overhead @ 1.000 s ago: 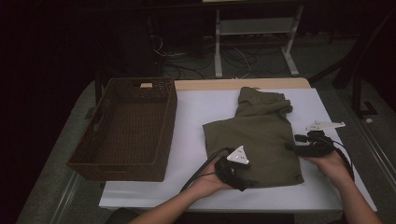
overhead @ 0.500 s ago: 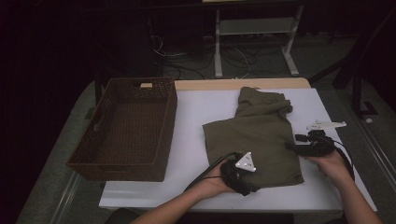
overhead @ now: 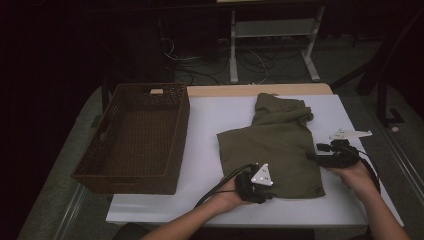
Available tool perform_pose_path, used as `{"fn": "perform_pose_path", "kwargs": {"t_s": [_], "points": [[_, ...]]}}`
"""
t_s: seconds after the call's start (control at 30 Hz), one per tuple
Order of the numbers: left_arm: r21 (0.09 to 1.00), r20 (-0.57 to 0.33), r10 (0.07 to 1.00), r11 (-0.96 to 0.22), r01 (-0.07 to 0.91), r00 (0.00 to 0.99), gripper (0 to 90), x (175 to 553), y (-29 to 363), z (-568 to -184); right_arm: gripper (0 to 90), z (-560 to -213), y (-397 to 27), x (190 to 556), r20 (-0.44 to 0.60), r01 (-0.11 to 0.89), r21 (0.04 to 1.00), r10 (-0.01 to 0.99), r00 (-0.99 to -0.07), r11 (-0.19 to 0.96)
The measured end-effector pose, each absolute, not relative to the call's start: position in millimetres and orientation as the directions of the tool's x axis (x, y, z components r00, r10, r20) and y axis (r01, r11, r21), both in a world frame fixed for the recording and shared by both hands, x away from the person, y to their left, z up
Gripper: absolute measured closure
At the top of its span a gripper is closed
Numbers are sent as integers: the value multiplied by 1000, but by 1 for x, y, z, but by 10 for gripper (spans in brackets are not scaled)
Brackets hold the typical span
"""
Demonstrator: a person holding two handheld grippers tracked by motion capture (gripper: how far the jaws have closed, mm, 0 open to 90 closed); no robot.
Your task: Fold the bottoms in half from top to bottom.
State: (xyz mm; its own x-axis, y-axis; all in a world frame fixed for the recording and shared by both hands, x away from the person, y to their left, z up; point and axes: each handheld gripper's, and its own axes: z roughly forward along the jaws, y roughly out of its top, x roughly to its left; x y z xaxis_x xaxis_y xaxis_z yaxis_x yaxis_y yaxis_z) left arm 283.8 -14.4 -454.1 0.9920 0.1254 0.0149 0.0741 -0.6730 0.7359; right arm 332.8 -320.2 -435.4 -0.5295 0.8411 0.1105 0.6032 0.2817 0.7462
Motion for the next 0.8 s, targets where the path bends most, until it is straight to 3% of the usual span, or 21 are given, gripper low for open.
{"fn": "perform_pose_path", "kwargs": {"t_s": [0.23,0.47,0.8], "points": [[747,5,141,-658,90,990,848,288,-13,-455,375,-436,-323,335,112,609,744,847,-519,274],[752,-90,157,-636,170,984,864,292,-9,-455,374,-436,-323,334,119,610,744,844,-523,273],[747,-137,121,-639,183,983,864,296,2,-449,372,-435,-326,332,127,602,755,844,-521,259]]}}
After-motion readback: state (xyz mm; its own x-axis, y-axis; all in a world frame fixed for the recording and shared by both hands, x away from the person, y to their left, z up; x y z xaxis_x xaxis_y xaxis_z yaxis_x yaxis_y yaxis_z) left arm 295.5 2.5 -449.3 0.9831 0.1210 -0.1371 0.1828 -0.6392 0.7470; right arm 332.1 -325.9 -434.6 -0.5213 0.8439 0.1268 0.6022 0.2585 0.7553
